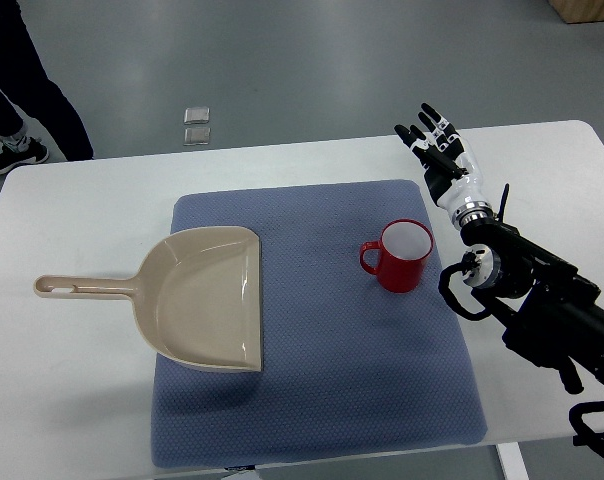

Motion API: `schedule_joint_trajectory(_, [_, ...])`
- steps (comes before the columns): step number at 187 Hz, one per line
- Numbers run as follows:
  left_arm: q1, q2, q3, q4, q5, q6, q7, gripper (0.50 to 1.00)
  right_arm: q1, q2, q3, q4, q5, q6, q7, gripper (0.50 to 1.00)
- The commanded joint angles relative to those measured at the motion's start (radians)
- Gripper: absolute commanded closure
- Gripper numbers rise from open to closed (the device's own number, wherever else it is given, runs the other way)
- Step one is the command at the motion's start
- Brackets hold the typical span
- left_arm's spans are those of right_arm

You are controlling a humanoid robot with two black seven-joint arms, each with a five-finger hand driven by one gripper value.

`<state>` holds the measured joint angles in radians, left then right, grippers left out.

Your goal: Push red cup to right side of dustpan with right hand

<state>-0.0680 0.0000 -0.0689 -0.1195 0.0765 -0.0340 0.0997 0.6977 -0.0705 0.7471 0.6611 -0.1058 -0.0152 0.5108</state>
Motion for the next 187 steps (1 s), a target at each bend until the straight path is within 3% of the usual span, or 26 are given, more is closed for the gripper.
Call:
schedule_joint_trajectory(1, [0.000,0.000,-0.002,0.001,0.000,0.000,0.000,0.500,0.000,0.002,0.000,0.000,0.000,0.000,0.000,0.574])
schedule_joint_trajectory(187, [0.002,0.000,0.009,-0.003,0.000,-0.001,-0.005,0.500,0.003,-0.005,0.003,-0.009,0.000,-0.002,0.002,0.574])
